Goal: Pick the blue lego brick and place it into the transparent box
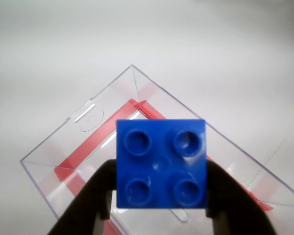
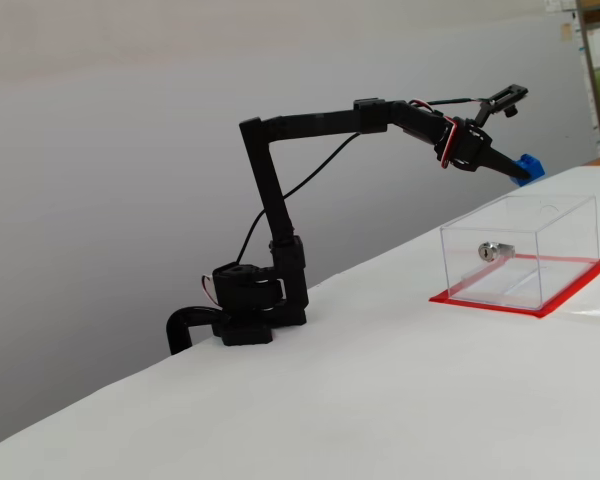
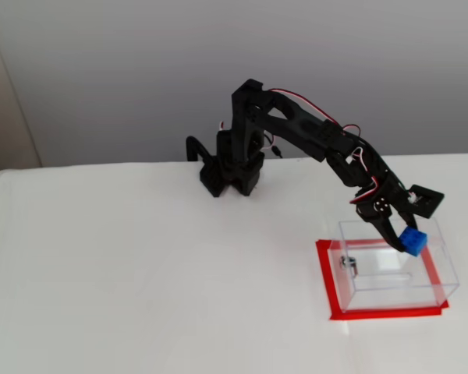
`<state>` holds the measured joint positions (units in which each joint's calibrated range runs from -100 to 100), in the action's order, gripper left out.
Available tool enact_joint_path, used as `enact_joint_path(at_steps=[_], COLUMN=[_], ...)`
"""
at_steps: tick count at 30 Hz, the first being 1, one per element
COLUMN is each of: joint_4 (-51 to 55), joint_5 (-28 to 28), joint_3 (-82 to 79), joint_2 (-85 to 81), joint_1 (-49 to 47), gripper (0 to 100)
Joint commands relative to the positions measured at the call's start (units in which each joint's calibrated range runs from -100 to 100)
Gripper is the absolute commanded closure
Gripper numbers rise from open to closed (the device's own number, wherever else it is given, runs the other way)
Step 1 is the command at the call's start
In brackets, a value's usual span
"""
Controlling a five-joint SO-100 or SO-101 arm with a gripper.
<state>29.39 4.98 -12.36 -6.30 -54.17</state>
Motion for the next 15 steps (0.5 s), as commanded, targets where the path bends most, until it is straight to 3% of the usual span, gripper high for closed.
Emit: enact_joint_path(at_steps=[1, 15], joint_4=[-0.4, -0.5], joint_5=[0.0, 0.0], joint_3=[4.0, 4.1], joint_2=[-0.5, -0.7], joint_1=[0.0, 0.0], gripper=[74, 72])
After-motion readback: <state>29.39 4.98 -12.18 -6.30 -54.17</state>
